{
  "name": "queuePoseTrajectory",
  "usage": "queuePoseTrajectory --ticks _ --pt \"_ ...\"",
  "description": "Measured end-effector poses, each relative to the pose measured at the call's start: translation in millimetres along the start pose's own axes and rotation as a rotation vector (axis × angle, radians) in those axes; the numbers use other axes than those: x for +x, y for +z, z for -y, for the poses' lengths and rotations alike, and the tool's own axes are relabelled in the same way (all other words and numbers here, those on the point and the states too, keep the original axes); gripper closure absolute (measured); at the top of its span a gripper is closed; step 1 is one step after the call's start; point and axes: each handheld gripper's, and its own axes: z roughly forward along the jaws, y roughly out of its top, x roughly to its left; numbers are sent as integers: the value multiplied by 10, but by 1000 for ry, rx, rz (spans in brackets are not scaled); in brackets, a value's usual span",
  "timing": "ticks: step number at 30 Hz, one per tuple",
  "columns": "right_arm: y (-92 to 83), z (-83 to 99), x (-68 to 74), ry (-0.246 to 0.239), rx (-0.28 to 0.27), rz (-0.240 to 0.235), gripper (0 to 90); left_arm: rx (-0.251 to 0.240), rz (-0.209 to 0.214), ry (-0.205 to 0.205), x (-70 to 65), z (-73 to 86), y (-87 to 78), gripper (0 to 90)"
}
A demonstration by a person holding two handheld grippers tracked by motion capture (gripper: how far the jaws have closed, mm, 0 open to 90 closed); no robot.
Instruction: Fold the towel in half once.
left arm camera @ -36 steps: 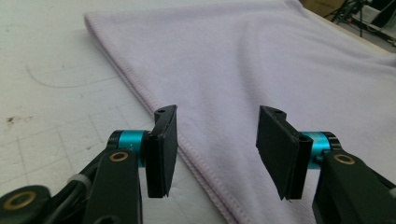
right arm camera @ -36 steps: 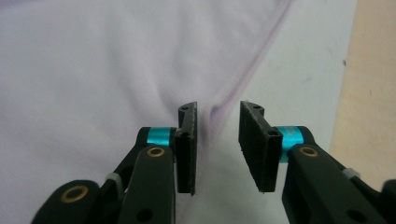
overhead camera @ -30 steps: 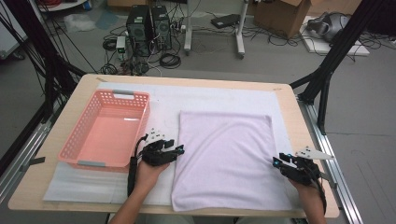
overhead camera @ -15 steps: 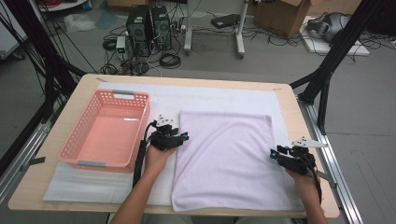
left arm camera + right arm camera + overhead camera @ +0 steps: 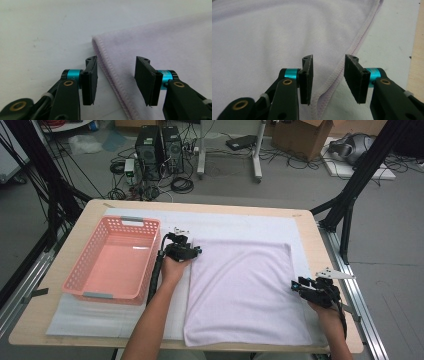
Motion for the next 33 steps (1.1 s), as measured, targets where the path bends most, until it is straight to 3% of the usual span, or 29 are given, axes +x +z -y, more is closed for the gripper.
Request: queuePoseTrajectory --ticks 3,5,6,8,10,12,14,16,17,21,23,26,28,29,30,31,33 --pt "23 -4 -13 -5 6 7 580 18 -43 0 -6 -62 54 638" --pt "41 -7 -23 -7 4 12 578 19 -39 1 -7 -82 61 842" --pt "47 -9 -28 -5 6 14 578 26 -49 5 -7 -101 62 867" --pt "54 -13 -36 -1 11 16 578 6 -76 -17 20 -114 59 875" --pt "60 -13 -45 0 10 20 578 -18 -88 -68 69 -109 58 869" --pt "64 -15 -55 2 12 25 578 -16 -112 -74 86 -101 60 800" --pt "78 -33 -76 5 11 30 578 -24 -78 -86 93 -94 51 650" --pt "105 -81 -112 7 13 37 578 -53 -33 -90 89 -69 14 591" --pt "132 -124 -138 8 7 48 581 -71 -7 -114 93 -54 -8 548" --pt "252 -268 -190 -2 1 56 694 -91 77 -116 74 -19 -78 504" --pt "340 -327 -176 -19 5 49 797 -148 100 -100 39 -3 -146 503" --pt "504 -329 -183 -57 68 99 840 -165 136 -75 10 8 -210 482" --pt "483 -330 -232 1 51 124 853 -187 174 -76 -9 41 -261 456" --pt "457 -330 -253 15 45 162 842 -193 197 -62 -21 69 -290 435" --pt "418 -320 -288 46 42 167 842 -195 203 -51 -29 90 -310 420" --pt "385 -309 -310 71 34 154 829 -211 219 -42 -39 134 -343 407" --pt "266 -275 -318 82 1 136 790 -183 241 -32 -45 161 -371 342"
